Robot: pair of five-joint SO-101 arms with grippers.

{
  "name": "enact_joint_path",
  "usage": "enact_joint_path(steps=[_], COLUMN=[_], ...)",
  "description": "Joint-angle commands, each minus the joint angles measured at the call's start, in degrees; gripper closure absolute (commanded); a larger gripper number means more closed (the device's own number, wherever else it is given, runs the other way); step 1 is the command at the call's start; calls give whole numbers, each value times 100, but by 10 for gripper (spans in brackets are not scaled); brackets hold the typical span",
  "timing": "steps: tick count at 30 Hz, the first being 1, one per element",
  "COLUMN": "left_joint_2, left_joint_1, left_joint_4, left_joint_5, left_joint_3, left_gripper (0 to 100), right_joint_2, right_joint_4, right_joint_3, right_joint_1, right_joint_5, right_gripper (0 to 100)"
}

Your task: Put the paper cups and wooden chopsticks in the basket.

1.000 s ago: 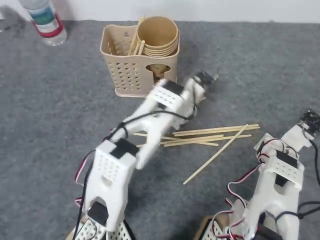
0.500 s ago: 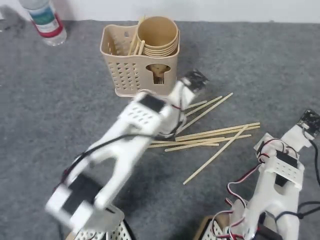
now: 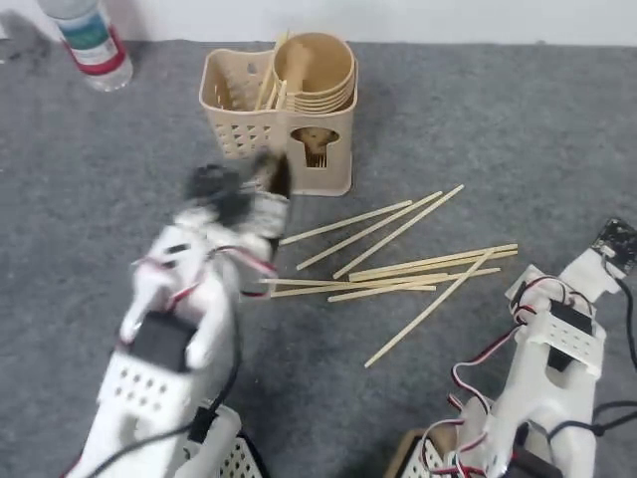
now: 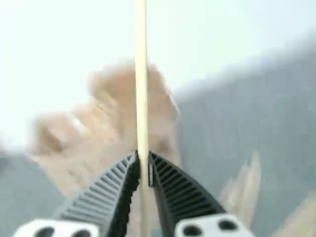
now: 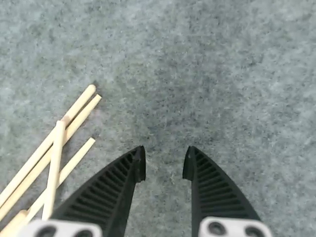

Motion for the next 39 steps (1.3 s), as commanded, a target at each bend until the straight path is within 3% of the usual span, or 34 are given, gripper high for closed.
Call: enact_joint_path(steps=[1,6,13,21,27,30,33,39], left_joint_2=[-448,545,2866,4413,4738,4686,4615,4580], left_joint_1=[-651,-1380,-1345,-1310,-1336,-1310,-1301,-1310], left_joint_4=[-1820,-2734,-3191,-3218,-3200,-3200,-3191,-3182], left_joint_5=[211,246,273,1319,1292,1002,1169,1046], left_joint_3=[-48,-681,-2220,-3029,-3020,-3020,-2949,-2949], left_gripper=[989,989,989,989,986,897,815,813], right_joint_2=[-180,-180,-180,-127,-127,-127,-127,-127], right_joint_4=[-84,-92,-92,-233,-251,-251,-251,-242], right_joint_3=[-264,-264,-264,-264,-264,-264,-264,-264], right_joint_1=[-48,-180,-242,-251,-259,-259,-259,-259], right_joint_5=[-26,-26,-26,-26,-26,-26,-26,-26], right_gripper=[858,858,858,858,858,858,858,858])
